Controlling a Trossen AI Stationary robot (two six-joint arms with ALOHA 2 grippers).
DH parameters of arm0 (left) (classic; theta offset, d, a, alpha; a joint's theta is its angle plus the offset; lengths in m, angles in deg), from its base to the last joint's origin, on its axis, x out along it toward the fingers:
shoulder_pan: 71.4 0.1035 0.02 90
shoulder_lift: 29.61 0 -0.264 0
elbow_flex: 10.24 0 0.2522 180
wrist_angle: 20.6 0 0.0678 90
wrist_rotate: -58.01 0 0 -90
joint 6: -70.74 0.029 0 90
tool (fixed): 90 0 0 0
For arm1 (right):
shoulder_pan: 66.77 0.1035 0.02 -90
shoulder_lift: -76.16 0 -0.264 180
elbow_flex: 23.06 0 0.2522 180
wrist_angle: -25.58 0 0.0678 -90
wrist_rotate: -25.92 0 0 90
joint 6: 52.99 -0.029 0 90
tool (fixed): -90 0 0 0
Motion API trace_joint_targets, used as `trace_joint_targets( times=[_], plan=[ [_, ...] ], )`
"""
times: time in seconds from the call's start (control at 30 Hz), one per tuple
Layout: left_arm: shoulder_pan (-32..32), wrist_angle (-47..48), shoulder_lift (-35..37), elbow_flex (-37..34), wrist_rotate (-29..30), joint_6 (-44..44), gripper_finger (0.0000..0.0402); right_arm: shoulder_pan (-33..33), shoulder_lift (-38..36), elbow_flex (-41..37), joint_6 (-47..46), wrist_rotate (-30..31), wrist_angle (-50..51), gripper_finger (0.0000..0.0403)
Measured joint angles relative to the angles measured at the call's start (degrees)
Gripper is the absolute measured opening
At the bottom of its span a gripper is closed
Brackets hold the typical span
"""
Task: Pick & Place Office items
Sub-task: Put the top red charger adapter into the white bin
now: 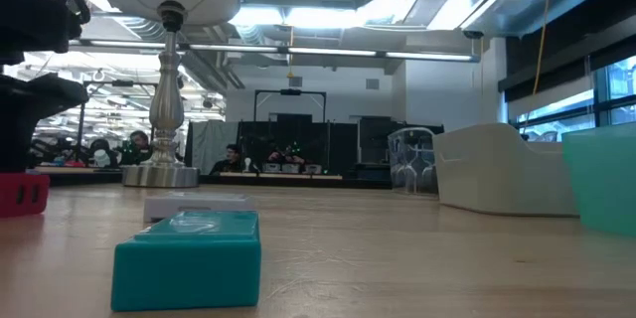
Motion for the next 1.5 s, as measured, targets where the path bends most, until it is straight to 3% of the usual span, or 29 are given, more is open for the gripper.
trace_joint_targets(
  times=[0.1,0.33,0.6,0.7,0.9,1.0,1.17,1.5],
  plan=[
    [0.83,5.13,0.91,1.91,1.60,0.11,0.0206,0.00,0.00,0.01,-0.48,1.16,-0.29,0.0302],
    [4.74,16.73,8.09,7.31,12.96,2.35,0.0206,-0.08,0.00,0.02,-3.19,5.80,-5.72,0.0302],
    [13.55,17.22,18.73,12.43,32.15,6.87,0.0209,-2.35,0.06,0.02,-2.26,6.18,-18.65,0.0302],
    [17.36,11.29,21.12,15.12,37.28,10.58,0.0210,-3.16,0.73,0.04,0.18,4.03,-23.69,0.0302],
    [22.37,-12.38,19.47,18.60,34.26,28.23,0.0211,-4.59,5.35,0.09,1.52,-2.38,-33.98,0.0317],
    [23.47,-19.36,16.17,20.44,32.75,36.14,0.0211,-5.31,8.47,0.09,0.19,-4.68,-37.80,0.0337],
    [24.71,-18.46,10.44,23.94,32.49,40.40,0.0211,-6.29,11.70,0.07,-3.00,-6.69,-39.00,0.0359],
    [27.65,-18.83,4.99,26.44,32.45,41.22,0.0212,-6.29,13.38,0.07,-3.58,-6.66,-39.00,0.0360]
  ],
)
